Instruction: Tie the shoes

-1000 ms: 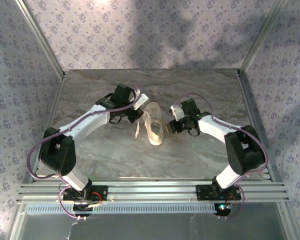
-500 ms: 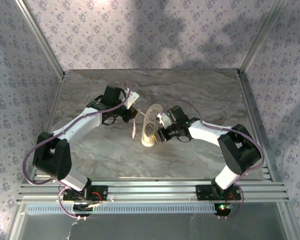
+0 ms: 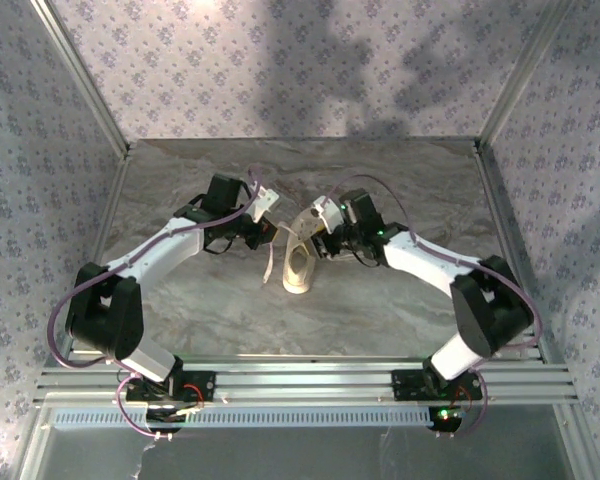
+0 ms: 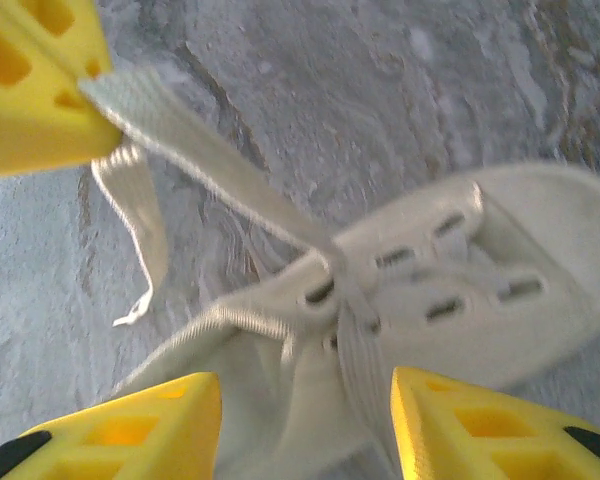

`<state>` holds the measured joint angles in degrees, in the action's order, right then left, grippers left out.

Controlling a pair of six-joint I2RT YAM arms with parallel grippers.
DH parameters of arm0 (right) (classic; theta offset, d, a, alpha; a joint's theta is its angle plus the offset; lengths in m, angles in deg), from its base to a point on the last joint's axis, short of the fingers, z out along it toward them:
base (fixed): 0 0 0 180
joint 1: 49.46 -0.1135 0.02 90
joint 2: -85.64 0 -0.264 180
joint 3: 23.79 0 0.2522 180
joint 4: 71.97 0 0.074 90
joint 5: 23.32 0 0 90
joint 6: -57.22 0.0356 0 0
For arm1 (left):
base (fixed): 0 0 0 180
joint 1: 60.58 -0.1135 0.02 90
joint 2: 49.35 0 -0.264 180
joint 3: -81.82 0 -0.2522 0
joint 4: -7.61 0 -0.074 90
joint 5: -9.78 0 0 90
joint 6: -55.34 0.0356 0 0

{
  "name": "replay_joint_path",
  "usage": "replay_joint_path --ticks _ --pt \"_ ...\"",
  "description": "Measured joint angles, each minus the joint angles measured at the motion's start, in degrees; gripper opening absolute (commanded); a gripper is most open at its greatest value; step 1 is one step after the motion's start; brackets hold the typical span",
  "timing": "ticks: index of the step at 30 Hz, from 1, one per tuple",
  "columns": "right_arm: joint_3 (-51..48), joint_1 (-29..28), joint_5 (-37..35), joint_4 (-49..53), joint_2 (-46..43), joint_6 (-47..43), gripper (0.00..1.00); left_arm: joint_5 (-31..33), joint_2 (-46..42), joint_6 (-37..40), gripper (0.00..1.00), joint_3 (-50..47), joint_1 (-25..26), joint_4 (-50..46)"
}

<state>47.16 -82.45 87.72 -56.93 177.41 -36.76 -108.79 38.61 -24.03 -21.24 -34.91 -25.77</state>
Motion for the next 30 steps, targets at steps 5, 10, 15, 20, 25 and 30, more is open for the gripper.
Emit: replay_joint_path --ticks 5,10,15,20,25,30 --pt "5.4 -1.3 0.1 -2.4 7.1 -2.8 0.49 -1.3 0.9 -0.3 0.0 0.0 -0.7 0.0" --pt "10.0 -2.1 0.8 -2.6 10.9 -5.3 0.41 -2.3 1.5 -0.9 0.0 0.1 -0.9 0.0" --pt "12.5 -2.2 0.8 -2.8 11.8 -6.6 0.0 -2.6 1.5 -0.8 0.0 0.6 -0.9 0.0" --pt "12.6 -2.1 0.8 -2.7 11.8 -6.8 0.0 -1.6 0.8 0.0 0.37 -0.2 -0.9 1.1" --pt "12.6 -1.1 0.9 -1.7 11.7 -6.8 0.0 -0.5 -4.9 0.9 0.46 -6.3 -1.2 6.3" --pt "12.6 0.7 1.5 0.1 10.0 -5.9 0.0 -0.6 -8.3 1.5 0.47 -9.1 -1.3 13.8"
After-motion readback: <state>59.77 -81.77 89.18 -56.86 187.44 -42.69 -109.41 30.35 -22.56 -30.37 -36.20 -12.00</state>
